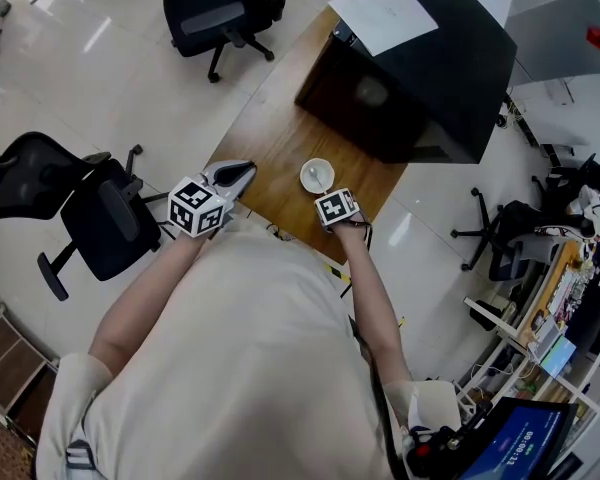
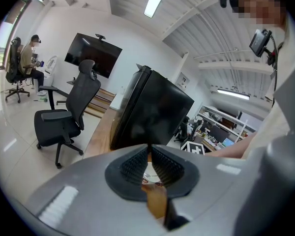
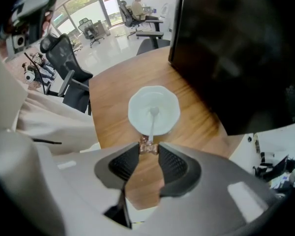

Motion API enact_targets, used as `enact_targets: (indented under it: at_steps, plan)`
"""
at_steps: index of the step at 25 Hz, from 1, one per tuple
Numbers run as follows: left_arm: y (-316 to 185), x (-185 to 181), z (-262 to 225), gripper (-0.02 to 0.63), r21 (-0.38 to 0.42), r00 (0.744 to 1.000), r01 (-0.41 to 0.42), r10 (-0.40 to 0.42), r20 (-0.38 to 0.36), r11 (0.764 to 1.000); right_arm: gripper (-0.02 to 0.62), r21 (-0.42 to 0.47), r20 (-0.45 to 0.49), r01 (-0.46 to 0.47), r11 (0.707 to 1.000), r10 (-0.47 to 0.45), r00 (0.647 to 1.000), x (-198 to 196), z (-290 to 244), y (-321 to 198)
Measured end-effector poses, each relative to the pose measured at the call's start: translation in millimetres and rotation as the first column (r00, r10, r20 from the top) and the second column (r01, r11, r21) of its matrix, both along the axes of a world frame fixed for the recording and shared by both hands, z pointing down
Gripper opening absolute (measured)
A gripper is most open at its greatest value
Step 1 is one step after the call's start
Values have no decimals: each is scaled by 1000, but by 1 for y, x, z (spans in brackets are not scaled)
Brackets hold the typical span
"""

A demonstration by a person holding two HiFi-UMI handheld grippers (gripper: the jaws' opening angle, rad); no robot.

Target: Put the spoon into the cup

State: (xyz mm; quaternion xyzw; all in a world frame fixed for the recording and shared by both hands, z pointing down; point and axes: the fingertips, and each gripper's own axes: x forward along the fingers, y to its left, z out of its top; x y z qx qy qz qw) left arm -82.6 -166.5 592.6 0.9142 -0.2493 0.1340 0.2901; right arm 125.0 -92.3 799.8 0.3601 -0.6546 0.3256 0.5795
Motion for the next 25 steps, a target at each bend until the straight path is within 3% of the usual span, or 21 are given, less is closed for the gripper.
enact_targets:
  at_steps: [4, 8, 17, 22, 25]
  plan:
    - [1, 2, -2, 2, 6, 1000, -10, 10, 3, 1000, 127, -29, -45, -32, 999, 30, 999, 12, 3, 4]
    - [3, 3, -2, 2, 7, 1000, -12, 12, 2, 1000, 127, 7, 14, -11, 1000, 11, 1000, 2, 2, -5]
    - [3, 0, -2, 2, 7, 1000, -10, 10, -9, 1000, 127, 10, 12, -37, 999, 37, 999, 3, -6, -6]
    - [4, -3, -2, 2, 6, 1000, -5, 5, -17, 1000, 127, -11, -34, -78, 997, 78, 996, 12, -10, -1]
    - [5, -5, -2, 2, 5, 1000, -3, 3, -22, 1000, 127, -18, -2, -97, 995, 97, 995, 7, -8, -1]
